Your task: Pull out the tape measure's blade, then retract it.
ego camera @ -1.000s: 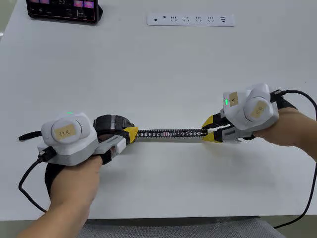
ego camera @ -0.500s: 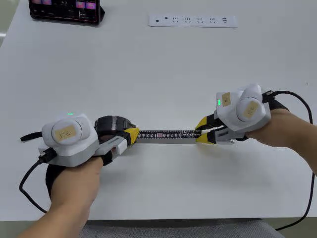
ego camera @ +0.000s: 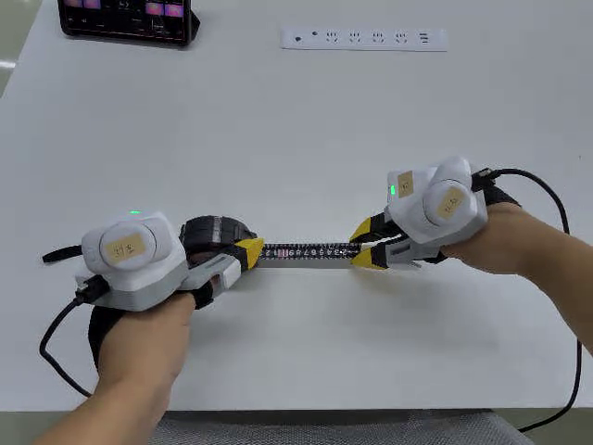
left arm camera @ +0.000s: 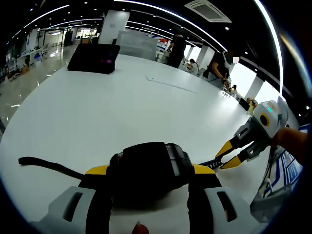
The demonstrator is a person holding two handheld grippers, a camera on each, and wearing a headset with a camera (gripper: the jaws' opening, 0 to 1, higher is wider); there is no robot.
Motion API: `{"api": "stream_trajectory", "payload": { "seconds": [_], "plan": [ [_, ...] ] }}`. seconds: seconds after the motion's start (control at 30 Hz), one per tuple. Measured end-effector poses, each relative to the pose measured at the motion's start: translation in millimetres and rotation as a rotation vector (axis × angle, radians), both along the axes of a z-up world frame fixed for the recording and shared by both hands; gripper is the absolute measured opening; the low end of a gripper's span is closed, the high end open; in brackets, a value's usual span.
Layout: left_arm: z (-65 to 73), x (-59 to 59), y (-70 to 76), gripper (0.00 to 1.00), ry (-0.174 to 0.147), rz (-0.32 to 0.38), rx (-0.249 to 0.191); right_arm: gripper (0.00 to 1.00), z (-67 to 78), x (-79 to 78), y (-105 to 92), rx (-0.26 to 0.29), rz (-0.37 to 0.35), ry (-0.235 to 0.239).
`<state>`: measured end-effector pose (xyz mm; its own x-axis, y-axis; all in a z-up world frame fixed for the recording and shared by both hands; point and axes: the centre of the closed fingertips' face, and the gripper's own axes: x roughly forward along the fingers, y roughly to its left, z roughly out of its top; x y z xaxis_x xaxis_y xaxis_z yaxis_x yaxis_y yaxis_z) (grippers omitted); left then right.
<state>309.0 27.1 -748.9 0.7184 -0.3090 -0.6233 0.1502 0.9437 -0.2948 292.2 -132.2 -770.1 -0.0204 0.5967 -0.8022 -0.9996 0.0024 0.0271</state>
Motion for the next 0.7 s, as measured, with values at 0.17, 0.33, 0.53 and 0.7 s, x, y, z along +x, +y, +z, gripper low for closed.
{"api": "stream_trajectory", "payload": {
  "seconds": [0.17,0.33,0.53,0.7],
  "plan": [
    [0.3,0.0,0.0,0.59,-0.002,0.001,0.0,0.1,-0.9,0.1,8.9,0.008,0.001,0.005],
    [0.3,0.0,0.2,0.59,-0.002,-0.002,-0.003,0.1,-0.8,0.0,18.8,0.025,0.003,0.012],
    [0.0,0.3,0.4,0.59,-0.001,-0.002,-0.005,0.1,-1.1,0.2,29.4,0.036,0.008,0.017],
    [-0.5,0.4,0.6,0.59,0.0,-0.003,-0.007,0.1,-1.6,0.0,36.4,0.046,0.011,0.024]
  ]
}}
